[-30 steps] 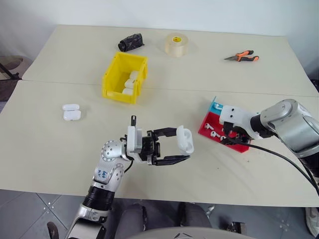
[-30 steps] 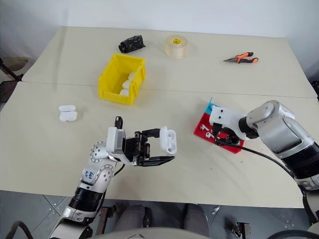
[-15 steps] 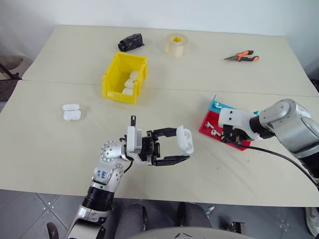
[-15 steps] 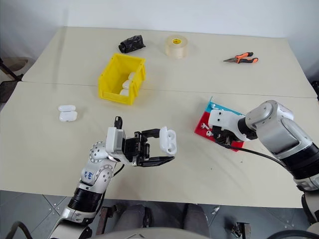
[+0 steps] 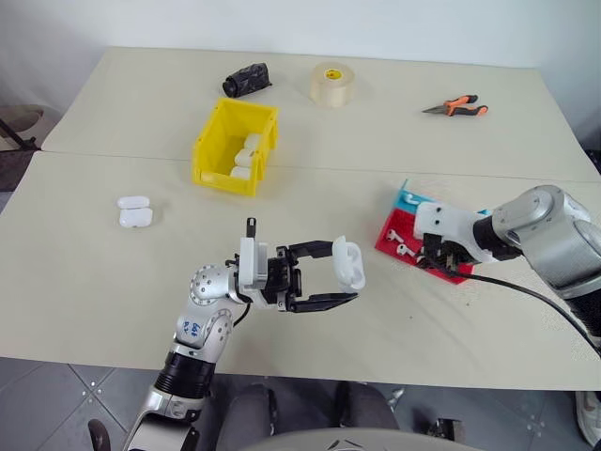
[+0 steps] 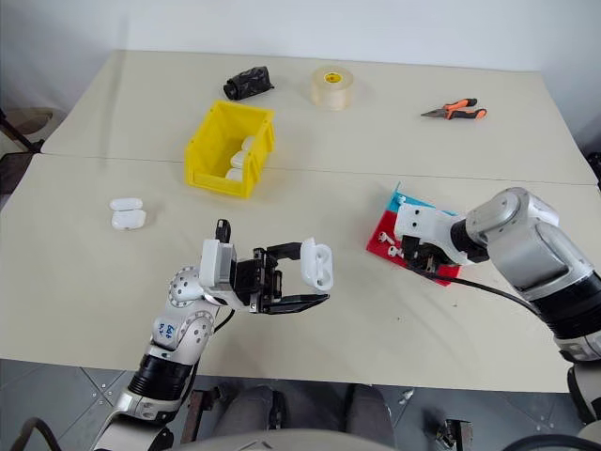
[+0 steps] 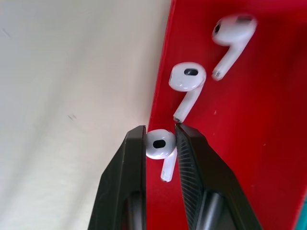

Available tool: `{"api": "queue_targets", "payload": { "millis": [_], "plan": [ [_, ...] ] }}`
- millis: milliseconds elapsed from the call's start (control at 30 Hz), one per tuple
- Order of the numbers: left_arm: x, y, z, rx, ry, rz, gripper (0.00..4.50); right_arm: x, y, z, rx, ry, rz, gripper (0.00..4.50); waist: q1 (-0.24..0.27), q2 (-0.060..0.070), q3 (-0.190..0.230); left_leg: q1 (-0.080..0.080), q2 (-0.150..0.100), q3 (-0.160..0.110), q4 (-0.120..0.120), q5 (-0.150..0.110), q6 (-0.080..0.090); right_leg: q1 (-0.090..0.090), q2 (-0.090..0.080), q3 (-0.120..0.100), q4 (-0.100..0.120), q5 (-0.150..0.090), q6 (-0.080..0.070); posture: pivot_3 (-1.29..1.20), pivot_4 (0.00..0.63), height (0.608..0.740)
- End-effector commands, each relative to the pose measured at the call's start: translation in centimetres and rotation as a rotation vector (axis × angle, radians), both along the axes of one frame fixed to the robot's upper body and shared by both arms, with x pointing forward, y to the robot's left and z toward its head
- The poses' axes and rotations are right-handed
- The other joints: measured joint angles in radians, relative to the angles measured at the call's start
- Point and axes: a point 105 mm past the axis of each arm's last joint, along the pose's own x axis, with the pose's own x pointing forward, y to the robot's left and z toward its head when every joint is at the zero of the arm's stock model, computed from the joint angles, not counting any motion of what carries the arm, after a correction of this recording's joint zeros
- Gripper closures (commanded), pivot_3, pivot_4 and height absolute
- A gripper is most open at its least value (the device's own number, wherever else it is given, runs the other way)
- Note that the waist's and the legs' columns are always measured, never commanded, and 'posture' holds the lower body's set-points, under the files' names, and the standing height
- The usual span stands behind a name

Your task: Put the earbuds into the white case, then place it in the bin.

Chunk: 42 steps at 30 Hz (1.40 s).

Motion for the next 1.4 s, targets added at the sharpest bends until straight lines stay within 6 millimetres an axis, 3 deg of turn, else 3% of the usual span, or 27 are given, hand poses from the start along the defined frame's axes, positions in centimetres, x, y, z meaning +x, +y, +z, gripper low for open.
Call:
{"api": "queue_targets", "payload": {
  "millis": [33,100,267,433,533,933,1400],
  "plan": [
    [-0.4,0.3,0.9,-0.025,-0.026,-0.016,1.52,-0.7,0.4,3.3,0.134,-0.091,0.073,3.80,0.000,0.000,0.000,0.000,0.000,0.000,0.000,0.000,0.000,0.000,0.000,0.000,0.000,0.000,0.000,0.00,0.150,0.740],
    [-0.3,0.5,0.7,-0.021,-0.027,-0.010,1.52,-1.1,0.4,3.4,0.202,-0.110,0.082,3.80,0.002,0.000,0.000,0.000,0.000,0.000,0.000,0.000,0.000,0.000,0.000,0.000,0.000,0.000,0.000,0.00,0.150,0.740],
    [0.4,1.2,0.8,-0.039,-0.003,-0.002,1.52,-4.9,3.8,4.3,0.579,-0.139,0.326,3.80,0.003,0.000,0.000,0.000,0.000,0.000,0.000,0.000,0.000,0.001,0.000,-0.001,0.000,0.000,0.000,0.00,0.150,0.740],
    [0.5,1.8,1.4,-0.074,0.061,-0.071,1.52,-6.2,5.3,5.7,0.901,-0.215,0.321,3.80,0.003,0.000,0.000,0.001,0.000,-0.001,0.001,0.000,0.000,0.001,0.000,0.000,0.001,0.000,0.000,0.00,0.150,0.740],
    [0.9,1.8,1.4,-0.068,0.053,-0.079,1.52,-6.5,6.0,8.1,1.159,-0.309,0.282,3.80,0.003,0.000,0.000,0.001,0.000,-0.001,0.001,0.000,0.000,0.001,0.000,-0.001,0.001,0.000,0.000,0.00,0.150,0.740],
    [1.5,1.1,1.0,-0.025,0.106,-0.151,1.52,-8.9,9.8,9.6,1.455,-0.381,0.285,3.80,0.001,0.000,0.000,0.001,0.000,-0.001,0.000,0.000,0.000,0.001,0.000,-0.001,0.002,0.000,0.000,0.00,0.150,0.740],
    [1.0,0.3,2.3,-0.054,0.122,-0.196,1.52,-8.7,10.7,6.6,1.428,-0.401,0.266,3.80,0.001,0.000,0.000,0.002,-0.001,-0.001,0.000,0.000,0.000,0.001,0.000,0.000,0.001,0.000,0.000,0.00,0.150,0.740]
  ]
}}
